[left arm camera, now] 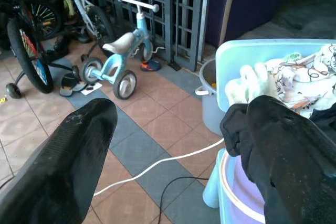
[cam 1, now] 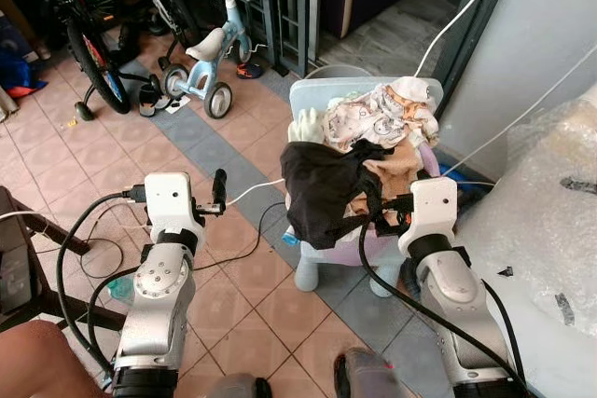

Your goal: Clothes washing

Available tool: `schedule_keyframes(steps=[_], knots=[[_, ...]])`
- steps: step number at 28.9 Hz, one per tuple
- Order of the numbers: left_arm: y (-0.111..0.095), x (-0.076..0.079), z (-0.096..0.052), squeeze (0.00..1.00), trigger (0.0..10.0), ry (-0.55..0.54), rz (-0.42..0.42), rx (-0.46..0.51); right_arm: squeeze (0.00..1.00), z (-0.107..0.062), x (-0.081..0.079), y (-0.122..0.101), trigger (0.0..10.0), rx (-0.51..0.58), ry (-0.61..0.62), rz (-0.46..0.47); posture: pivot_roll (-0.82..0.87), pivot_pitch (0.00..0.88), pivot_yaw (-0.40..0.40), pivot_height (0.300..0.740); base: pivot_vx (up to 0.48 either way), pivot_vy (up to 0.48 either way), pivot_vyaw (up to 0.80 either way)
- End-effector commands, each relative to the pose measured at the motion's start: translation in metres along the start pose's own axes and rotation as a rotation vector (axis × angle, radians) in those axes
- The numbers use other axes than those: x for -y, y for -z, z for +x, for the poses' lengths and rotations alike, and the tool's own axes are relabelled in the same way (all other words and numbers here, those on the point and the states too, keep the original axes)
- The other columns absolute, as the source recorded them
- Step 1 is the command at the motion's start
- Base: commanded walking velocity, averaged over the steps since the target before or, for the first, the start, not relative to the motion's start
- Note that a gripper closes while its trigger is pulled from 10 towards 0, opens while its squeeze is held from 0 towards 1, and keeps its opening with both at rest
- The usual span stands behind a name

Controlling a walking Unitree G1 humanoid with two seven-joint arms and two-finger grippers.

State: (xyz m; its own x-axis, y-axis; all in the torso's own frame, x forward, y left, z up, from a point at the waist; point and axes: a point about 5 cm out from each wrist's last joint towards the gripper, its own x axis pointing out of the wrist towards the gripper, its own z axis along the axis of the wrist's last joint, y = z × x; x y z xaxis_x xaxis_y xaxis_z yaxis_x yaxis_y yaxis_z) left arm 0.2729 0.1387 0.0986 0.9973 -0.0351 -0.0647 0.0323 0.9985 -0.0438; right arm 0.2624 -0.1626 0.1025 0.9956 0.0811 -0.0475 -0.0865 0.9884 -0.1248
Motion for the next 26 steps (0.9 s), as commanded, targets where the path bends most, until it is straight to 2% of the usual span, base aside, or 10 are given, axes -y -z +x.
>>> schedule_keyframes(steps=[1, 7, 12, 13, 14, 19, 21, 24, 26], knots=[[-0.001, -0.012, -0.001, 0.00, 10.0, -0.029, 0.021, 0.005, 0.00, 0.001, -0.006, -0.005, 10.0, 0.025, -0.008, 0.021, -0.02, 0.117, 0.055, 0.740, 0.349, 0.000, 0.00], [0.002, -0.012, -0.001, 0.00, 10.0, -0.042, 0.026, -0.021, 0.00, 0.003, -0.009, -0.002, 10.0, 0.010, -0.025, 0.016, -0.02, 0.116, 0.054, 0.740, 0.319, 0.000, 0.00], [0.005, -0.018, -0.005, 0.00, 10.0, -0.087, 0.031, -0.054, 0.00, 0.008, -0.026, 0.020, 10.0, -0.141, -0.171, -0.024, 0.01, 0.119, 0.054, 0.740, 0.000, 0.000, 0.00], [0.005, -0.018, -0.005, 0.00, 10.0, -0.087, 0.031, -0.054, 0.00, 0.008, -0.026, 0.020, 10.0, -0.141, -0.171, -0.024, 0.01, 0.119, 0.054, 0.740, 0.000, 0.000, 0.00], [0.006, -0.024, -0.008, 0.00, 10.0, -0.112, 0.046, -0.068, 0.00, 0.011, -0.034, 0.026, 10.0, -0.182, -0.233, -0.065, 0.03, 0.120, 0.050, 0.740, 0.000, 0.000, 0.00], [0.006, -0.029, -0.014, 0.00, 10.0, -0.114, 0.077, -0.065, 0.00, 0.020, -0.041, 0.028, 10.0, -0.207, -0.281, -0.085, 0.05, 0.127, 0.040, 0.740, 0.000, 0.000, 0.00], [0.008, -0.030, -0.018, 0.00, 10.0, -0.115, 0.073, -0.095, 0.00, 0.022, -0.048, 0.037, 10.0, -0.279, -0.328, -0.115, 0.07, 0.134, 0.035, 0.740, 0.000, 0.000, 0.00], [0.010, -0.030, -0.021, 0.00, 10.0, -0.116, 0.081, -0.113, 0.00, 0.022, -0.051, 0.042, 10.0, -0.315, -0.353, -0.121, 0.07, 0.137, 0.035, 0.740, 0.000, 0.000, 0.00], [0.013, -0.030, -0.027, 0.00, 10.0, -0.116, 0.095, -0.140, 0.00, 0.021, -0.055, 0.055, 10.0, -0.387, -0.397, -0.140, 0.09, 0.145, 0.035, 0.740, 0.000, 0.000, 0.00]])
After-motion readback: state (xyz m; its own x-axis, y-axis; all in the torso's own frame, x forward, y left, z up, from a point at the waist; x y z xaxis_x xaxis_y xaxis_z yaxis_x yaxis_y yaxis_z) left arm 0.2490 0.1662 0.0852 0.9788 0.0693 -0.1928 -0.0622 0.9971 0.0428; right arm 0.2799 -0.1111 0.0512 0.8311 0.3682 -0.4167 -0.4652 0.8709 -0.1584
